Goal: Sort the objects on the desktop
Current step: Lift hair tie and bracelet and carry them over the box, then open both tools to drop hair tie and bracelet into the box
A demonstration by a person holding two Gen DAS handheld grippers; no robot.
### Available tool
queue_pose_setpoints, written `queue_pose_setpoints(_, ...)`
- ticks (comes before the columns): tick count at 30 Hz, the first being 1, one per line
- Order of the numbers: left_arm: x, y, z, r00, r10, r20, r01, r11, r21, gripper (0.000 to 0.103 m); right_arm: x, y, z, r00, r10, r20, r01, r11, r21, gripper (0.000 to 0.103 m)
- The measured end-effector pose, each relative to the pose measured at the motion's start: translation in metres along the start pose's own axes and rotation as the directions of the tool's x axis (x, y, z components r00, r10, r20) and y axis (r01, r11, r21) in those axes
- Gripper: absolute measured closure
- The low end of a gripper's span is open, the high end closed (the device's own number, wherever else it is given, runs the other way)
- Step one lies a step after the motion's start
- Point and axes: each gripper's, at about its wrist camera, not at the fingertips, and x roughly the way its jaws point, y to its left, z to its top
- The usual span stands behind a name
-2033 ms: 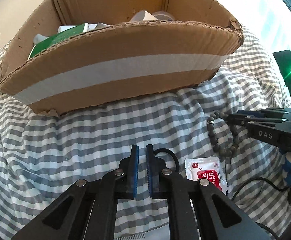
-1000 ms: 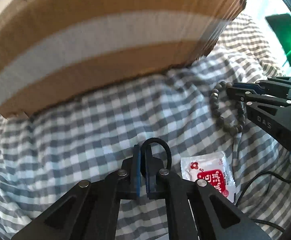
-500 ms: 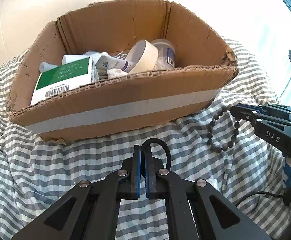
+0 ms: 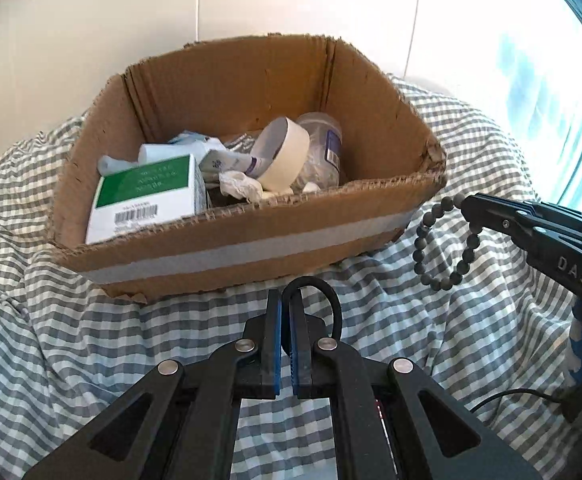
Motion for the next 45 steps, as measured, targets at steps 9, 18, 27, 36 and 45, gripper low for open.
queue_pose_setpoints(9,-0.041,0.0,0.029,0.988,0.057,0.141,-0.059,0.998,0.013,0.1,-0.016,0.014,0.021,0.992,0.086,0.095,-0.086,0.996,-0.006,0.092)
queue_pose_setpoints(18,-0.082,0.006,0.09,0.957,0.103,0.27,-0.106,0.994,-0.005,0.1,-0.05,0.02,0.066,0.965,0.183,0.187,-0.187,0.982,0.007,0.092)
queue_pose_setpoints(27,-0.121,0.016,0.154,0.886,0.124,0.448,-0.11,0.992,-0.059,0.1,-0.082,0.044,0.126,0.915,0.201,0.35,-0.18,0.979,-0.091,0.092)
queue_pose_setpoints(36,-0.087,0.037,0.177,0.885,0.177,0.43,-0.148,0.984,-0.101,0.1,-0.053,0.056,0.151,0.891,0.19,0.413,-0.18,0.982,-0.062,0.092)
queue_pose_setpoints(45,-0.012,0.062,0.17,0.95,0.156,0.272,-0.132,0.986,-0.104,0.1,0.04,0.061,0.136,0.937,0.213,0.276,-0.219,0.976,-0.008,0.092)
